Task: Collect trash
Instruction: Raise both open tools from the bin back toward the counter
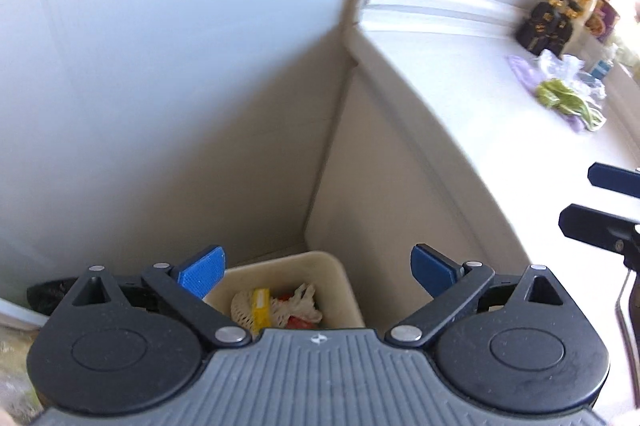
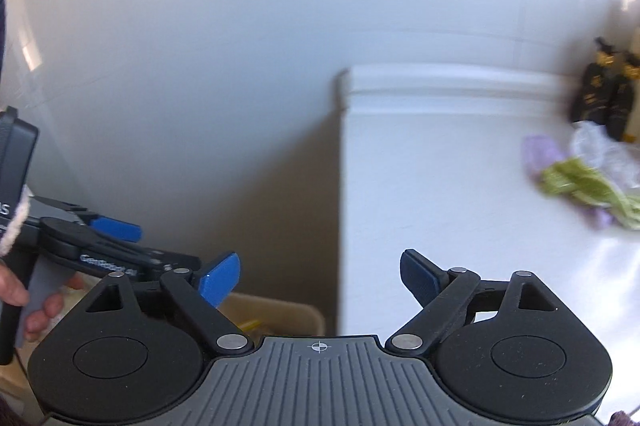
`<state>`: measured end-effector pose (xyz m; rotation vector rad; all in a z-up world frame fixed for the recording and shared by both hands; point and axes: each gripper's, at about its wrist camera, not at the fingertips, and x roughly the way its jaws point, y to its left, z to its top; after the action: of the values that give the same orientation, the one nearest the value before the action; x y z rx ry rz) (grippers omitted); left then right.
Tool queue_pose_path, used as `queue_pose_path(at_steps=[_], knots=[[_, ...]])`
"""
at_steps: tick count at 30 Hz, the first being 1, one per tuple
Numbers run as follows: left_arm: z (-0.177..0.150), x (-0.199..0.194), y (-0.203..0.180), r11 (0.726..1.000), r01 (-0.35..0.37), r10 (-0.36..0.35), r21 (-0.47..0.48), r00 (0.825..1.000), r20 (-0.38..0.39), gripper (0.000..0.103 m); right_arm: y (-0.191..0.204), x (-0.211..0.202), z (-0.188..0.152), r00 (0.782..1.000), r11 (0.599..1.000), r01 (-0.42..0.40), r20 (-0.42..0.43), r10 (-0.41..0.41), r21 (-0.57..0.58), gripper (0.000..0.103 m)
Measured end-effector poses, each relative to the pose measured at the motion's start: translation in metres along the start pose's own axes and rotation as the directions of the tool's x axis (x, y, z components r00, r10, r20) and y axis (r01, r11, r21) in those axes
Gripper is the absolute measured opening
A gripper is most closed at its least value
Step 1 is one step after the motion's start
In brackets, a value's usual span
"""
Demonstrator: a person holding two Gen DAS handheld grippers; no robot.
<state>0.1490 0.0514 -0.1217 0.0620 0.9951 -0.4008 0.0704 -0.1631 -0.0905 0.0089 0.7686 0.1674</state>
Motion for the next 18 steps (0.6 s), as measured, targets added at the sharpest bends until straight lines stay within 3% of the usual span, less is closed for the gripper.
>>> queue_pose_path(at_steps=[9,18], knots=[[0.038,0.005,-0.055,0.993,0.066,-0.072,0.102,0.996,0.059,0.102,-0.082,-0.02,0.002,0.985,0.987,0.151,0.077,-0.154,0.05,0.096],[0.078,0.031,-0.124,0.964,0.141,-0.162,0.225,0.984,0.079,0.102,-0.176,-0.038,-0.003,0.954,0.942,0.251,0.106,-0.279,0.22,0.096]])
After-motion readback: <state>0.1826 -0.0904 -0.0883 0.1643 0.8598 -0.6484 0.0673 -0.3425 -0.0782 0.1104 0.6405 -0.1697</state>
